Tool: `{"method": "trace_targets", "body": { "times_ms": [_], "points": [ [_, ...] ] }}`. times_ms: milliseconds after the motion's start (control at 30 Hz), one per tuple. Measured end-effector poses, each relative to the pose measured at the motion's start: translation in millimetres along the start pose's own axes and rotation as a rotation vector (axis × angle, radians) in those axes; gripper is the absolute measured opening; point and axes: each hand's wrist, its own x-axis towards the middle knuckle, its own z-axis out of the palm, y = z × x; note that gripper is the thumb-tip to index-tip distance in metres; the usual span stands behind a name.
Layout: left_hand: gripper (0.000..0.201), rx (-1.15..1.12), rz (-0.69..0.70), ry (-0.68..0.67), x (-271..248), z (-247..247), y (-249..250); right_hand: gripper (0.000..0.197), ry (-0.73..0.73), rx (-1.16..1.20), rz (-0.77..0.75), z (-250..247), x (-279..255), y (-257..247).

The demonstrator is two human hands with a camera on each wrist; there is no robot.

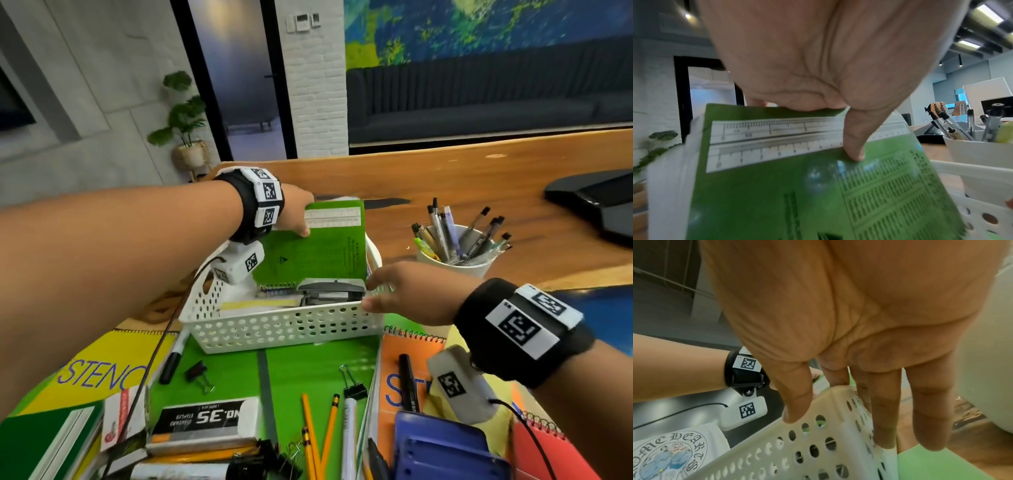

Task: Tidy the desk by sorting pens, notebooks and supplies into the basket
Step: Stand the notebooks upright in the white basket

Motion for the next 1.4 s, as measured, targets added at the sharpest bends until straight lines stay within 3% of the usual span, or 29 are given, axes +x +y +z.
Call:
{"method": "trace_targets", "body": {
  "times_ms": [133, 333, 500, 667, 867, 933, 967, 1067, 1200, 1233, 1300, 1400],
  "points": [
    [0.063, -0.061, -0.034, 0.097, 4, 0, -5, 0.059, 0.002, 0.0, 0.004, 0, -1, 0],
    [0.105, -0.022, -0.07, 0.05, 11, 28, -1, 0.059, 0.004, -0.012, -0.005, -1, -1, -1],
    [0.115, -0.036, -0.032, 0.054, 12, 30, -12, 0.058, 0.003, -0.011, -0.014, -1, -2, -1],
    [0.096, -0.079, 0.01, 0.068, -7, 19, -17, 0.058, 0.003, -0.007, -0.013, -1, -2, -2],
    [0.023, -0.291, 0.155, 0.194, -78, -1, -7, 0.069, 0.045, 0.024, 0.029, -2, -9, -2],
    [0.011, -0.419, 0.197, 0.191, -115, -2, 5, 0.06, 0.116, 0.065, 0.067, -5, -15, -1],
    [0.01, -0.495, 0.209, 0.175, -132, 1, 10, 0.049, 0.122, 0.024, 0.081, -6, -17, -1],
    [0.008, -0.777, 0.216, 0.107, -177, 19, 21, 0.022, -0.056, -0.256, 0.143, -7, -27, -5],
    [0.007, -1.187, 0.106, 0.058, -211, 59, 28, 0.031, -0.196, -0.454, 0.165, 0, -35, -10],
    [0.008, -1.284, 0.074, 0.046, -216, 69, 29, 0.03, -0.201, -0.466, 0.144, 1, -37, -12],
    [0.009, -1.443, 0.028, 0.02, -227, 87, 28, 0.008, -0.184, -0.481, 0.131, 0, -41, -17],
    [0.011, -1.53, 0.017, -0.01, -240, 107, 28, 0.013, -0.102, -0.411, 0.117, -13, -52, -27]
  ]
}}
